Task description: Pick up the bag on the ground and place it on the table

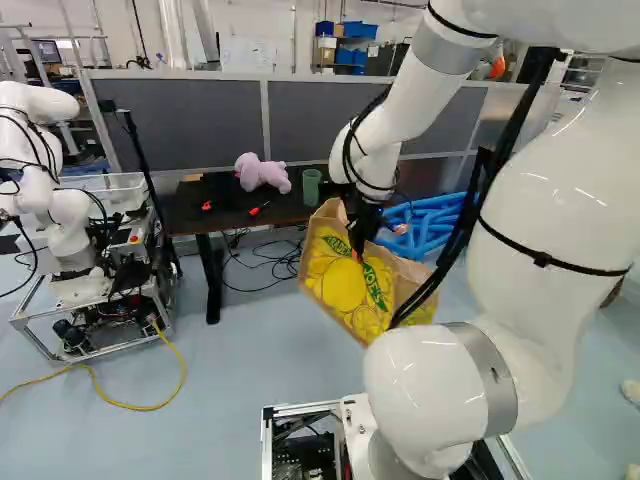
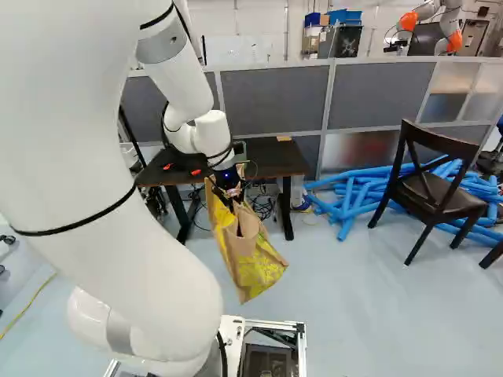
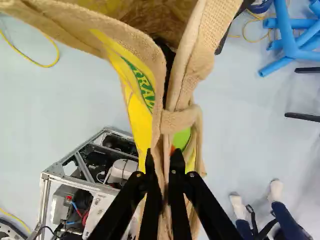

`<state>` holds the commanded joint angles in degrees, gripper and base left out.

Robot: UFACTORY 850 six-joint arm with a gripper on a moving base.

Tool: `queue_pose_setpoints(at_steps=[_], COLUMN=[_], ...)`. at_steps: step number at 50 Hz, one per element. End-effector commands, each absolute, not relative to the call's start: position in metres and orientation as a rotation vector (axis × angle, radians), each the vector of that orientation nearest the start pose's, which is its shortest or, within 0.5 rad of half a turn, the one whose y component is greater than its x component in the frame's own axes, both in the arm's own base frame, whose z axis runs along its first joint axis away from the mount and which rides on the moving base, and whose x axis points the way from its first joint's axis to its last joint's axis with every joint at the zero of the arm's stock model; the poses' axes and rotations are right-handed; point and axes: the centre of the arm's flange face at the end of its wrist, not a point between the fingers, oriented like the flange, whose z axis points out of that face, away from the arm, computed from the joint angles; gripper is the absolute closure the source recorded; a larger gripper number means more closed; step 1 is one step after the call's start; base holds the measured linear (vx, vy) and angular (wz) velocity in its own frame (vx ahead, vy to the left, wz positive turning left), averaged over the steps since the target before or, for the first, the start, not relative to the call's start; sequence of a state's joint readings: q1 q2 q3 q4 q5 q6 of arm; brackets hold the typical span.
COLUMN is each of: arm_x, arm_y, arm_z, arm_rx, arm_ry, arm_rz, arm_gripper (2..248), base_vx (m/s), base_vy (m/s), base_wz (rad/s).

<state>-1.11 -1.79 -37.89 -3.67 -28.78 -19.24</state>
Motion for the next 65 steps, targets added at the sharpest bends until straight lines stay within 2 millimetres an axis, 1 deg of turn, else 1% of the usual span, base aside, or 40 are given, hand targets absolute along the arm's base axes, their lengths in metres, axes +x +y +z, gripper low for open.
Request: queue_pose_setpoints(at_steps=[37, 65], arm_x=[0.39, 0.386], arm_y=[-0.015, -0.018], arm_z=[0.461, 0.501], arm_rx=[-3.118, -3.102], arm_ry=[-0.449, -0.389], arm_rz=[-0.201, -0.202], arm_gripper=[228, 228], base_vx=[0.0, 0.0], base_vy=[0.0, 0.0], base_wz=[0.0, 0.0])
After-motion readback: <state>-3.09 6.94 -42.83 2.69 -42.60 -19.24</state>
